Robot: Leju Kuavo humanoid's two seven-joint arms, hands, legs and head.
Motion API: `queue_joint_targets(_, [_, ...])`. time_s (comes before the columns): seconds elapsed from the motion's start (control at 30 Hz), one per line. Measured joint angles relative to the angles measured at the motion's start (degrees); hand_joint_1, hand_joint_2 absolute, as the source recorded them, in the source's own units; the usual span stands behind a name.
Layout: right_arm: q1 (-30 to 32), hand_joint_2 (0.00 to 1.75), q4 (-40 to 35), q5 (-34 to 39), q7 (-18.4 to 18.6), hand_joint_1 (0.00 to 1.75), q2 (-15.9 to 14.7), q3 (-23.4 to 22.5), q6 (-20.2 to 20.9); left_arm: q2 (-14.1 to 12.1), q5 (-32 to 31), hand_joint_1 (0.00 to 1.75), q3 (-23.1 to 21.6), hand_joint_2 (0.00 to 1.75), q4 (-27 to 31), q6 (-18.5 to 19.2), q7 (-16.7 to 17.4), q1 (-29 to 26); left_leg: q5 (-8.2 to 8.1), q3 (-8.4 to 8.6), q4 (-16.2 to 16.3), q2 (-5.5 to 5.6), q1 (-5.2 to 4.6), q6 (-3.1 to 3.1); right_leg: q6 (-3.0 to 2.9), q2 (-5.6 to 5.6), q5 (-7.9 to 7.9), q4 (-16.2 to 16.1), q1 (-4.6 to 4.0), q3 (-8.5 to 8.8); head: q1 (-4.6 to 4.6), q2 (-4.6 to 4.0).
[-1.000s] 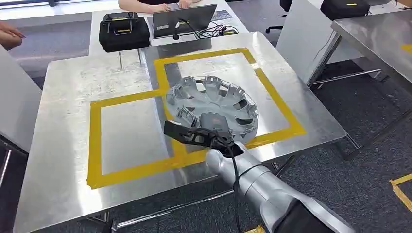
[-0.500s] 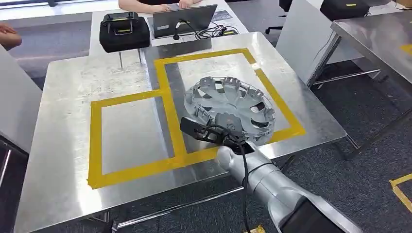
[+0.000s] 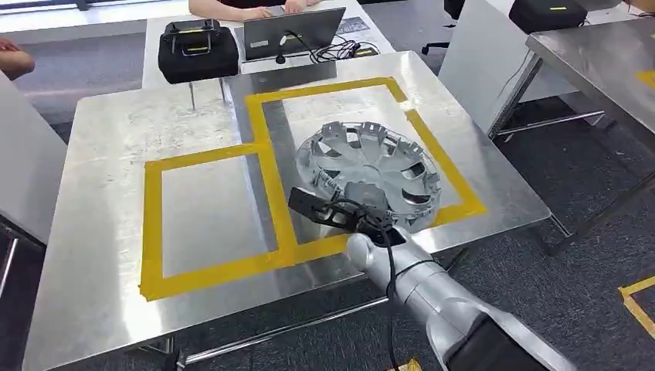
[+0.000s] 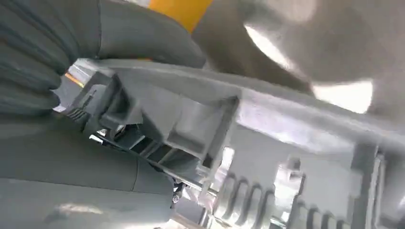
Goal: Take the parts from the cabinet and place them on the table.
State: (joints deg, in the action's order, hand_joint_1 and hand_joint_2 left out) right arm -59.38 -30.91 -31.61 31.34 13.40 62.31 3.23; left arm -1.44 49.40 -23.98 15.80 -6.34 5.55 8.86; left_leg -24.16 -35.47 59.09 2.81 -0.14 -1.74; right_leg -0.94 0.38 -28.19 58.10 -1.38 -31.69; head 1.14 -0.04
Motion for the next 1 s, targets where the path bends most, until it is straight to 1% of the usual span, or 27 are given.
queue_joint_targets(0.03, [0.24,0.00,0.07,-0.13,0.02,0.00,-0.02,-0.09,-0.11,0.00,-0.02,0.00,0.00,0.00,0.00,0.00,0.00,0.00,0.00,-0.01,0.00,0.01,0.00,0.00,0.00,0.00,0.00,0.00,0.00,0.01,-0.04,0.00])
queue_joint_targets(0.13, [1.53,0.00,0.42,-0.15,-1.03,0.00,-0.15,-0.59,-0.37,-0.02,-0.20,0.00,0.07,0.00,0.00,0.17,0.00,-0.06,0.02,-0.14,0.00,0.01,0.00,-0.02,0.02,0.00,0.04,0.00,0.01,-0.07,0.15,0.00])
queue_joint_targets(0.17, [1.90,0.00,0.50,0.11,-1.49,0.00,-0.13,-0.92,-0.48,-0.02,-0.20,0.00,0.07,0.00,0.00,0.20,0.00,-0.06,0.02,-0.18,0.00,-0.03,-0.01,-0.03,0.18,0.00,0.15,0.00,0.01,-0.11,0.13,0.00])
queue_joint_targets(0.2, [2.31,0.00,0.59,0.26,-2.08,0.00,-0.13,-1.14,-0.61,-0.02,-0.20,0.00,0.07,0.00,0.00,0.22,0.00,-0.05,0.02,-0.23,0.00,-0.06,-0.01,-0.03,0.51,0.01,0.34,0.00,0.03,-0.15,0.11,0.00])
queue_joint_targets(0.27, [2.98,0.00,0.79,0.80,-3.97,0.00,-0.11,-1.57,-0.79,-0.04,-0.20,0.00,0.13,0.00,0.00,0.35,-0.04,-0.08,0.05,-0.41,0.02,-0.13,-0.01,-0.06,0.46,0.02,0.34,0.01,0.04,-0.15,0.13,0.00])
queue_joint_targets(0.3, [3.30,0.00,0.77,1.48,-5.42,0.00,-0.04,-1.86,-0.85,-0.04,-0.20,0.00,0.15,0.00,-0.02,0.44,-0.11,-0.10,0.08,-0.54,0.03,-0.15,-0.01,-0.08,0.56,0.02,0.48,0.01,0.04,0.27,0.13,0.00])
queue_joint_targets(0.37, [3.73,0.00,0.65,3.16,-7.95,0.00,0.15,-2.60,-0.96,-0.09,-0.20,0.00,0.33,0.00,-0.02,0.65,-0.18,-0.15,0.21,-0.75,0.03,-0.18,-0.01,-0.19,0.60,0.05,0.59,0.02,0.04,0.27,0.09,0.00])
queue_joint_targets(0.4, [3.90,0.00,0.46,5.16,-9.34,0.00,0.35,-3.04,-0.70,-0.11,-0.20,0.00,0.42,0.00,-0.04,0.85,-0.17,-0.19,0.22,-0.77,0.04,-0.18,-0.01,-0.19,0.64,0.05,0.62,0.03,0.03,0.25,0.09,0.00])
queue_joint_targets(0.43, [4.17,0.00,0.09,8.45,-11.69,0.00,0.63,-3.73,0.13,-0.24,-0.20,0.00,0.46,0.00,-0.07,1.09,-0.17,-0.20,0.21,-0.77,0.03,-0.19,0.00,-0.19,0.64,0.05,0.62,0.03,0.02,0.26,0.09,0.00])
queue_joint_targets(0.47, [4.43,0.00,-0.33,10.37,-12.83,0.00,1.05,-4.37,0.44,-0.31,-0.20,0.00,0.48,0.00,-0.07,1.22,-0.17,-0.17,0.21,-0.76,0.03,-0.22,0.01,-0.18,0.64,0.06,0.61,0.03,0.02,0.23,0.11,0.00])
queue_joint_targets(0.57, [4.76,0.00,-1.07,12.77,-13.81,0.00,1.99,-5.66,0.77,-0.44,-0.20,0.00,0.57,0.00,-0.07,1.36,-0.18,-0.10,0.19,-0.75,0.01,-0.22,0.01,-0.16,0.63,0.07,0.53,0.03,0.02,0.19,0.00,0.00])
queue_joint_targets(0.73, [4.86,0.00,-1.20,15.02,-15.15,0.00,2.51,-6.93,0.35,-0.46,-0.20,0.00,0.68,0.00,-0.07,1.49,-0.28,-0.11,0.15,-0.73,-0.07,-0.25,0.01,-0.11,0.50,0.05,0.37,0.03,0.01,-0.79,-0.07,0.00])
queue_joint_targets(0.77, [4.86,0.00,-1.20,15.50,-15.56,0.00,2.51,-6.99,0.31,-0.46,-0.20,0.00,0.70,0.00,-0.07,1.57,-0.28,-0.10,0.15,-0.74,-0.07,-0.24,0.01,-0.11,0.39,0.06,0.30,0.03,0.01,-0.77,-0.04,0.00])
queue_joint_targets(0.83, [4.87,0.00,-1.20,16.77,-16.57,0.00,2.53,-7.19,0.06,-0.46,-0.20,0.00,0.72,0.00,-0.07,1.71,-0.31,-0.12,0.15,-0.77,-0.07,-0.23,0.01,-0.12,0.42,0.05,0.33,0.04,0.01,-0.78,0.00,0.00])
queue_joint_targets(0.9, [4.87,0.00,-1.22,18.17,-18.50,0.00,2.67,-7.45,-1.05,-0.46,-0.20,0.00,0.81,0.00,-0.07,1.75,-0.35,-0.13,0.16,-0.81,-0.07,-0.23,0.01,-0.13,0.40,0.05,0.37,0.06,0.02,-0.74,0.00,0.00])
queue_joint_targets(0.97, [5.07,0.00,-2.28,20.81,-22.13,0.00,2.82,-8.15,-3.72,-0.46,-0.20,0.00,0.90,0.00,-0.09,1.92,-1.12,-0.22,0.21,-0.90,-0.05,-0.23,0.01,-0.16,0.40,0.07,0.55,0.10,0.02,-0.10,-0.07,0.00])
queue_joint_targets(1.0, [5.10,0.00,-3.35,22.17,-23.35,0.00,2.82,-8.55,-5.16,-0.46,-0.20,0.00,0.90,0.00,-0.09,2.01,-1.58,-0.31,0.24,-0.97,-0.05,-0.22,0.01,-0.18,0.41,0.07,0.56,0.10,0.02,-0.03,-0.02,0.00])
